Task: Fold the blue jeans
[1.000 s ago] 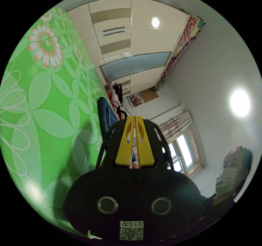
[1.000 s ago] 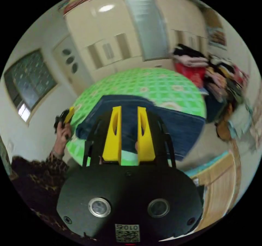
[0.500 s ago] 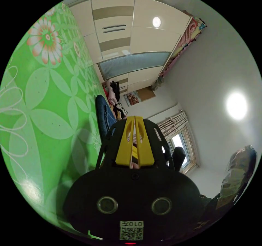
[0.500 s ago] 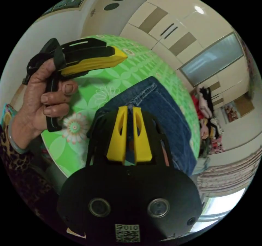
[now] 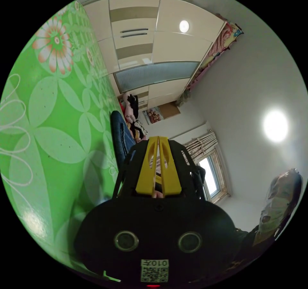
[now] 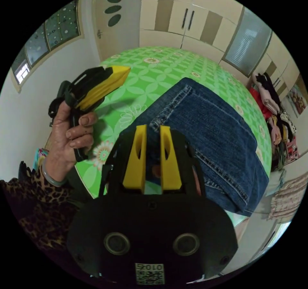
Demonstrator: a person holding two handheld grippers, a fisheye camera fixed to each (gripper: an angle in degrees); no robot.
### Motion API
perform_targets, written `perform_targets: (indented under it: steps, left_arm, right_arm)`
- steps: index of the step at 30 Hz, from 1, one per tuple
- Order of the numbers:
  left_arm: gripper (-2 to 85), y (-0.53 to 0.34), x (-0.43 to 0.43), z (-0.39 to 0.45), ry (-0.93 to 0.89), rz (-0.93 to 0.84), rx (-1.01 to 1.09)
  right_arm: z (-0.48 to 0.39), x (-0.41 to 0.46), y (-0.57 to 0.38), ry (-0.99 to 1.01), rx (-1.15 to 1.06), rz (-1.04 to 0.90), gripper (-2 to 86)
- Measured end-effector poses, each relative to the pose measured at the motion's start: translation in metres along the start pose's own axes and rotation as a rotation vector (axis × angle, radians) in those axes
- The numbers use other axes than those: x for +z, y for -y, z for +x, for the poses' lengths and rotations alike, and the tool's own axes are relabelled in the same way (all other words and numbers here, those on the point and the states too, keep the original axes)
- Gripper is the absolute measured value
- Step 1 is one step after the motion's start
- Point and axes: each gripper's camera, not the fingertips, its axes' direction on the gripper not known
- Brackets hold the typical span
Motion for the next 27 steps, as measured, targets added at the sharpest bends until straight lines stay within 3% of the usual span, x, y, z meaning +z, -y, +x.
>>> perform_targets:
  steps: [3, 10, 16, 19, 22, 27]
  left_arm:
    - [-0.1, 0.003, 0.009, -0.003, 0.001, -0.001, -0.005]
    - [-0.1, 0.006, 0.034, -0.006, -0.001, -0.004, -0.003]
    - [-0.2, 0.006, 0.061, -0.008, -0.003, -0.014, -0.002]
    - [-0.2, 0.005, 0.075, -0.007, -0.005, -0.015, 0.001]
    - [-0.2, 0.002, 0.091, -0.006, -0.006, -0.018, 0.005]
    - [-0.1, -0.005, 0.117, -0.001, 0.024, -0.008, 0.014]
  right_arm:
    - [0.015, -0.011, -0.005, 0.144, 0.005, 0.065, 13.1]
    - [-0.001, 0.002, 0.000, -0.114, -0.018, 0.077, 12.1]
    - [0.012, 0.005, 0.007, -0.036, 0.046, -0.026, 9.7]
    - [-0.003, 0.006, 0.002, -0.151, -0.008, -0.017, 8.6]
    - [0.009, 0.005, 0.009, -0.118, 0.028, -0.051, 6.6]
    - [0.044, -0.036, -0.004, -0.176, 0.093, 0.086, 4.1]
